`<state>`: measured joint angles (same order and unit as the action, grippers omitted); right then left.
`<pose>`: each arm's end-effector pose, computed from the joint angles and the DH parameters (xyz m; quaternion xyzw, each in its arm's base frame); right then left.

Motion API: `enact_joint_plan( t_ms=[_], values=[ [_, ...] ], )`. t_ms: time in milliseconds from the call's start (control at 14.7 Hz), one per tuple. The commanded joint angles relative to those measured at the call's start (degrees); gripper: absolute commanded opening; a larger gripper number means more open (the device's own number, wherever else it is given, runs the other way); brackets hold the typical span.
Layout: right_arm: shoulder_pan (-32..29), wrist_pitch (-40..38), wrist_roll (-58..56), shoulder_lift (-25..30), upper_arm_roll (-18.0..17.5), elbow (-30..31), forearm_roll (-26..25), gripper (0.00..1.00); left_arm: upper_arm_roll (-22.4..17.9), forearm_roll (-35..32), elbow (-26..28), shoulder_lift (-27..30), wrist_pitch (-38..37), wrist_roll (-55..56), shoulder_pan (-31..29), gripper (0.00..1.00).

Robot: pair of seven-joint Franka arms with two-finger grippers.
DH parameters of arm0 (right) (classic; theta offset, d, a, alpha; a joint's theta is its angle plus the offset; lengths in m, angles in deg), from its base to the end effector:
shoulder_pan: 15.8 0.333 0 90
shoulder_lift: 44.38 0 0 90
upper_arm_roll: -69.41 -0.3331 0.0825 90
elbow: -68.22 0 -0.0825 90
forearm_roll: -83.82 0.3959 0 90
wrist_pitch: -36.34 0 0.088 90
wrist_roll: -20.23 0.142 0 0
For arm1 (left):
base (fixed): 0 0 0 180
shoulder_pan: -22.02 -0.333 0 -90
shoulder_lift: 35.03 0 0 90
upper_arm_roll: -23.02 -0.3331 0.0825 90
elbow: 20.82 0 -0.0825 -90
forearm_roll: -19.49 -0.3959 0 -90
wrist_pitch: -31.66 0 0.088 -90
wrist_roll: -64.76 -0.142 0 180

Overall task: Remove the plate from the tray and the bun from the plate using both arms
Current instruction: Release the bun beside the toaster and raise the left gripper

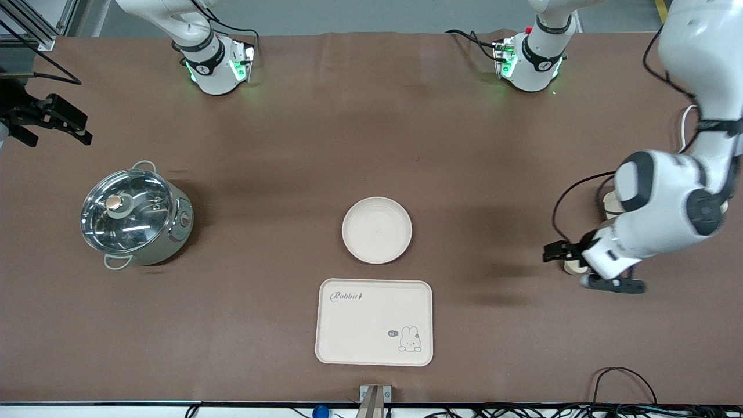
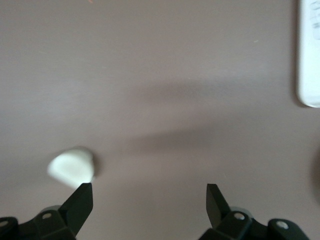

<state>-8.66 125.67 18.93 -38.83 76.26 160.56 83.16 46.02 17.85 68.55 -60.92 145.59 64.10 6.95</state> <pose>0.5350 -0.0022 0.6387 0.9997 0.0138 0.0218 0.0002 0.6939 -0.0601 0.3793 0.9954 -0.0618 0.0014 0.0727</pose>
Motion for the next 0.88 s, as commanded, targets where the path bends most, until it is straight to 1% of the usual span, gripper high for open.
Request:
enact_joint_plan(
  t_ms=[0,136,272,407,475,611,679,747,815],
  values=[
    [0.1,-0.7,-0.2,0.4,0.0,0.4,-0.5,1.0,-0.1,-1.1,-7.9,5.6,-14.5,0.2,-0.2,1.0],
    [0.1,-0.6,-0.2,0.4,0.0,0.4,-0.5,1.0,-0.1,-1.1,-7.5,10.9,-17.2,0.0,-0.4,1.0],
    [0.2,-0.3,-0.2,0.4,-0.1,0.3,-0.4,1.0,-0.5,-1.1,-7.5,14.4,-20.6,-0.4,-0.6,1.0],
    [0.1,-0.6,-0.2,0.4,0.0,0.4,-0.4,1.0,-1.1,-1.0,-6.8,18.0,-22.3,0.0,-0.2,1.0],
    [0.1,-0.6,-0.2,0.4,0.0,0.4,-0.4,1.0,-3.3,-1.0,-5.8,20.1,-22.4,0.1,1.4,1.0],
    [0.0,-0.3,-0.2,0.4,0.0,0.3,-0.4,1.0,-13.4,-1.0,-3.2,22.9,-22.4,0.2,10.8,1.0],
    [0.0,-0.2,-0.3,0.4,0.0,0.3,-0.4,1.0,-16.8,-0.9,-1.9,24.5,-22.3,0.3,13.9,1.0],
    [0.0,-0.2,-0.2,0.4,0.1,0.3,-0.4,1.0,-18.3,-0.9,0.9,26.3,-21.9,0.3,14.8,1.0],
    [0.0,-0.4,-0.2,0.4,0.1,0.3,-0.3,1.0,-18.6,-0.8,4.1,29.0,-20.5,0.3,15.2,1.0]
  ],
)
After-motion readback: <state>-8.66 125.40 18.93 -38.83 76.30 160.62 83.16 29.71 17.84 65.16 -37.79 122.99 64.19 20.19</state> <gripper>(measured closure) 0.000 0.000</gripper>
